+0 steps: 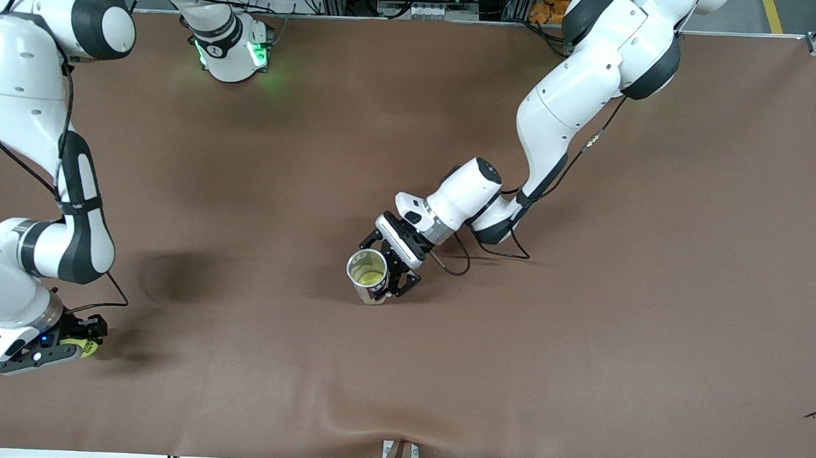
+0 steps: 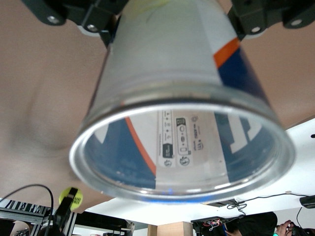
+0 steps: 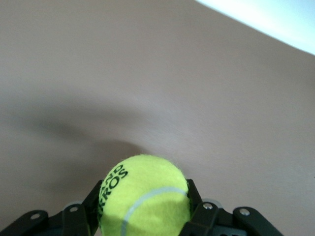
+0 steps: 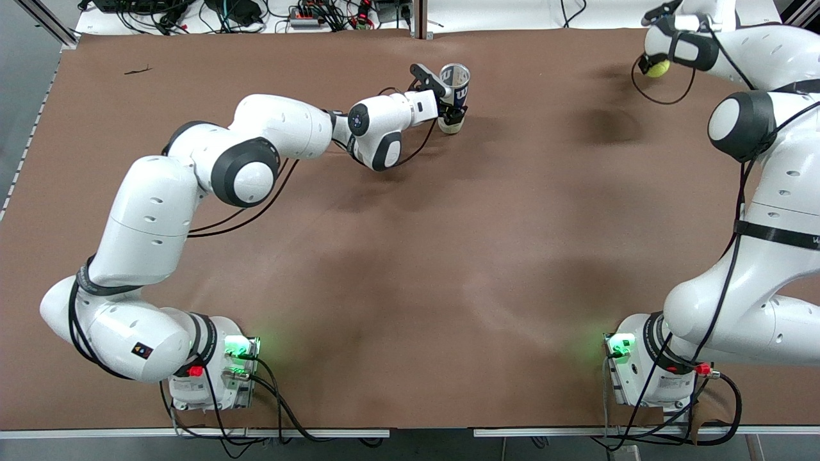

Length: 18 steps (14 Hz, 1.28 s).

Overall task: Insert tennis ball vertically with right arm
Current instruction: 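Grasp the second tennis ball with the right gripper, then carry the second ball over the tube opening with the right gripper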

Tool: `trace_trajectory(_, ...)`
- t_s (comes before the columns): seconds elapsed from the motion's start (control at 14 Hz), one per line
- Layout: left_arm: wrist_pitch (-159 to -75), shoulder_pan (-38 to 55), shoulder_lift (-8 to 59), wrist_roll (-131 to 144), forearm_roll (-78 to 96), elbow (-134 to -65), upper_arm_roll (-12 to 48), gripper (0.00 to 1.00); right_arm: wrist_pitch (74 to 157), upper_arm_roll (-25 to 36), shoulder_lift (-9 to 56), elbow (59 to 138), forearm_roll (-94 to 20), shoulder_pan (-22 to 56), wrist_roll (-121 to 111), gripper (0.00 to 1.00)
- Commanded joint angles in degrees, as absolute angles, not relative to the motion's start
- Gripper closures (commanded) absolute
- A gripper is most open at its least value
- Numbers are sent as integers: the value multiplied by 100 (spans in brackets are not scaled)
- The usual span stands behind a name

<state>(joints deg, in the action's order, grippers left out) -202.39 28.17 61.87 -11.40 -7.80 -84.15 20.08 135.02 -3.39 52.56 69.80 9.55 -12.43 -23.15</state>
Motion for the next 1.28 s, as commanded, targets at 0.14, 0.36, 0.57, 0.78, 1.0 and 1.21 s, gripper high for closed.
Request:
trace_trajectory(0.14,-20259,2812,6073,-1116,-879,-8569,1986,8,11745,-877,4309,7075,615,-1047,-655,57)
trace_trajectory(0.36,-20259,2812,6073,-1107,-879,-8569,1986,9,10796,-1142,3702,7093,598,-704,663,56)
trace_trajectory(0.57,-20259,2812,6073,-1099,-879,-8578,1986,9,9985,-1449,3420,7075,606,-177,2386,56)
trace_trajectory(0.78,-20259,2804,6073,-1090,-879,-8578,1986,0,9976,-1818,3375,7075,589,254,3993,56)
trace_trajectory(1.0,-20259,2777,6064,-1134,-888,-8613,1986,0,10028,-1995,3436,7075,293,597,5367,56)
trace_trajectory(1.21,-20259,2769,6073,-1143,-888,-8613,1986,0,10299,-1978,3542,7075,-1322,650,6509,57)
